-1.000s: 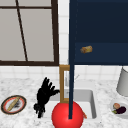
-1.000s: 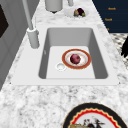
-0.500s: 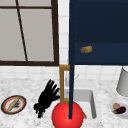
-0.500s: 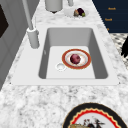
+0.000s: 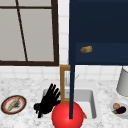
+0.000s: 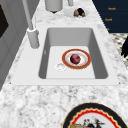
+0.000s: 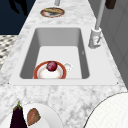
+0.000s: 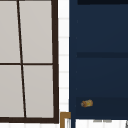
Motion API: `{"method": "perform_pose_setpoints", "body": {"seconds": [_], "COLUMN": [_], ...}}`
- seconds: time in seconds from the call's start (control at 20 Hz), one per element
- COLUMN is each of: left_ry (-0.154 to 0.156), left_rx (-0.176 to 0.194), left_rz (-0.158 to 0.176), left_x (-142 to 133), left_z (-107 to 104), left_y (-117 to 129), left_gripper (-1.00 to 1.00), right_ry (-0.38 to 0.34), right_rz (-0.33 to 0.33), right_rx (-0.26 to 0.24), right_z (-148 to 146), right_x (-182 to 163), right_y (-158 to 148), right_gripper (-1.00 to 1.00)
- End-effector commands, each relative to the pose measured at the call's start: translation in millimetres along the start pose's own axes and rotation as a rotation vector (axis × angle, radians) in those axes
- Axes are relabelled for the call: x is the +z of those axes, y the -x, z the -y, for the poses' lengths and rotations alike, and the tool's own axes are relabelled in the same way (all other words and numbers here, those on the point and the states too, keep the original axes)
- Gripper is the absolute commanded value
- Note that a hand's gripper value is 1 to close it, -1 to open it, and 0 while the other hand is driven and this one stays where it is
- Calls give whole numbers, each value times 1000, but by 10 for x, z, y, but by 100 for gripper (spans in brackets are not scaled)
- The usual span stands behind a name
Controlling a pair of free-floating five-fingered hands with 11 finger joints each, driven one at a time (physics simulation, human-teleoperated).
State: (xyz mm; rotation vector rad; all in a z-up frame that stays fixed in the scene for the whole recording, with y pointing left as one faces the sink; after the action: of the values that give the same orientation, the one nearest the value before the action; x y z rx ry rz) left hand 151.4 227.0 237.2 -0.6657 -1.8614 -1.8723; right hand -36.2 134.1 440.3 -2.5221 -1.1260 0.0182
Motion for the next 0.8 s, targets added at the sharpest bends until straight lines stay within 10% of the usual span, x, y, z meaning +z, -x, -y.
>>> {"method": "perform_pose_setpoints", "body": {"seconds": [0.0,0.75], "left_ry": [0,0], "left_rx": [0,0], "left_rz": [0,0], "left_x": [0,0], "left_z": [0,0], "left_y": [0,0], "left_gripper": [0,0], "right_ry": [-30,-206], "right_rz": [50,92], "right_rx": [-92,-61], "right_z": [-84,-393], "right_x": [122,747], "right_y": [33,21], "right_gripper": [-100,-100]}}
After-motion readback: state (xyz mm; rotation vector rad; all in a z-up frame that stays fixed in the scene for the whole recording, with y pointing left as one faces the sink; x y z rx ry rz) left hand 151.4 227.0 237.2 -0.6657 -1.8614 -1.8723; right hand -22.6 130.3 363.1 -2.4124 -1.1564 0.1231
